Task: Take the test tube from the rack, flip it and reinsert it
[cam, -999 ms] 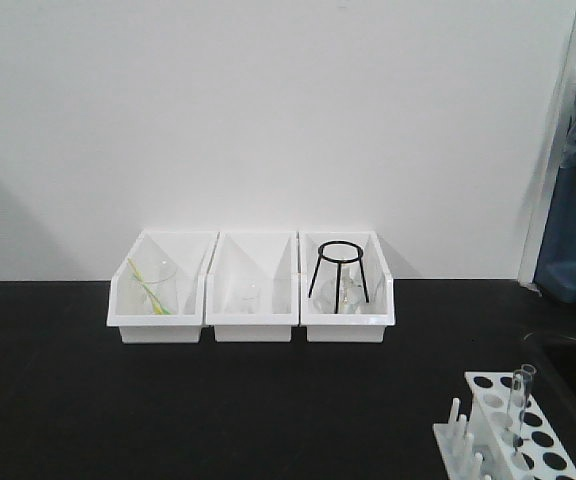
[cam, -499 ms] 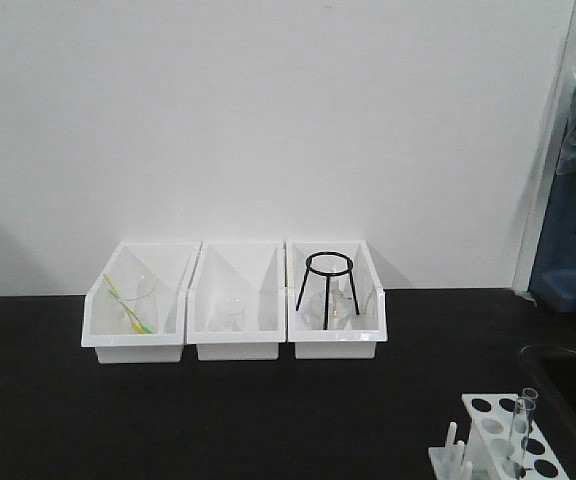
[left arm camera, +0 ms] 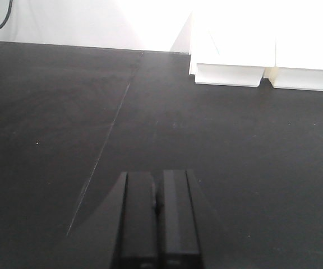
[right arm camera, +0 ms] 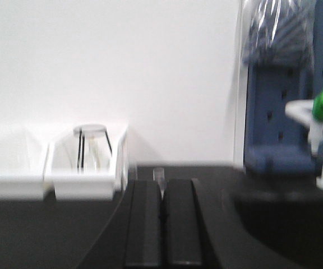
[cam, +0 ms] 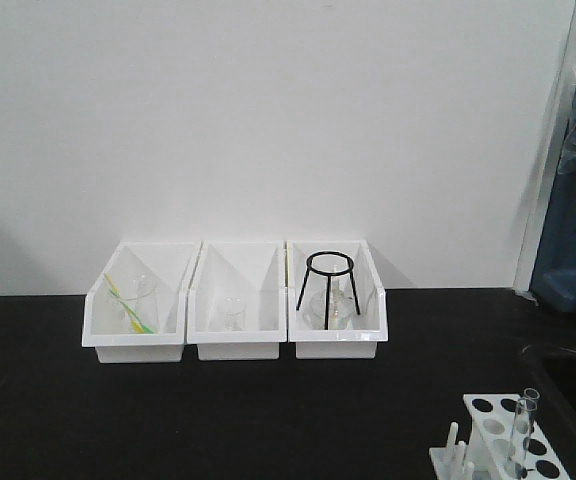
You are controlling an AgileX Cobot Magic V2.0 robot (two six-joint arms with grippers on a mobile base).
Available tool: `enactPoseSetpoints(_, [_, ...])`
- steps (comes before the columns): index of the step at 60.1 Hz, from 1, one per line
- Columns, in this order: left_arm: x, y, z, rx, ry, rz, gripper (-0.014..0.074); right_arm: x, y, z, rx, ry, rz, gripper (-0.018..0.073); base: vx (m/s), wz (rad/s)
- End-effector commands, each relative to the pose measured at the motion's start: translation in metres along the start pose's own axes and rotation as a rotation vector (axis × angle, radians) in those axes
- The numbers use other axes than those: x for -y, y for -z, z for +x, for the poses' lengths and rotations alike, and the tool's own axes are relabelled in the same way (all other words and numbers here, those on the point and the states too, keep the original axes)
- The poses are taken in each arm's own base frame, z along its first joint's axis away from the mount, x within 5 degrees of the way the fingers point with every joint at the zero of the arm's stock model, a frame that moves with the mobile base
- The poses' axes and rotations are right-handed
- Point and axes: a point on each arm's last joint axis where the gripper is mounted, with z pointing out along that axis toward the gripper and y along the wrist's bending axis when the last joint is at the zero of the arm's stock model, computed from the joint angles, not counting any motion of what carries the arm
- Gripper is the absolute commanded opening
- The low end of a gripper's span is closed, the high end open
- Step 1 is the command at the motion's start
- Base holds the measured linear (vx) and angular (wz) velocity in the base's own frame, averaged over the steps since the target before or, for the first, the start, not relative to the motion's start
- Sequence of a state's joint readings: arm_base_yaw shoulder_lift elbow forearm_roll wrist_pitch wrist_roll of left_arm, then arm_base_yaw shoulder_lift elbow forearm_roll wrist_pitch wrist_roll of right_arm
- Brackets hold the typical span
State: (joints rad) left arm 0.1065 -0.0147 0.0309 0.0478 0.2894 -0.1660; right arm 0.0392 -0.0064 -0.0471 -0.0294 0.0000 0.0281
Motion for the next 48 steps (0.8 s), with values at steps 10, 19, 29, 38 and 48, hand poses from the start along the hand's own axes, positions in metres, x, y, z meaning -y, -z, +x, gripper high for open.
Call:
enactPoseSetpoints(10, [0.002, 0.000, -0.007, 0.087, 0.002, 0.023, -0.0006, 0.000, -0.050, -0.126, 0.237, 0.072, 0.006, -0.0012, 0.00, 0.00])
enactPoseSetpoints(19, [0.002, 0.000, -0.007, 0.087, 0.002, 0.023, -0.0006, 0.000, -0.115, -0.143, 0.178, 0.045, -0.001, -0.0012, 0.00, -0.01])
enactPoseSetpoints(29, [0.002, 0.000, -0.007, 0.087, 0.002, 0.023, -0.0006, 0.000, -0.150, -0.137, 0.100, 0.037, -0.003, -0.0011, 0.00, 0.00])
enactPoseSetpoints(38, [0.002, 0.000, -0.007, 0.087, 0.002, 0.023, -0.0006, 0.000, -0.157, -0.129, 0.058, 0.037, -0.003, -0.0001, 0.00, 0.00])
enactPoseSetpoints(48, [0.002, 0.000, -0.007, 0.087, 0.002, 0.023, -0.0006, 0.000, -0.157, -0.128, 0.049, 0.038, -0.003, 0.0073, 0.00, 0.00])
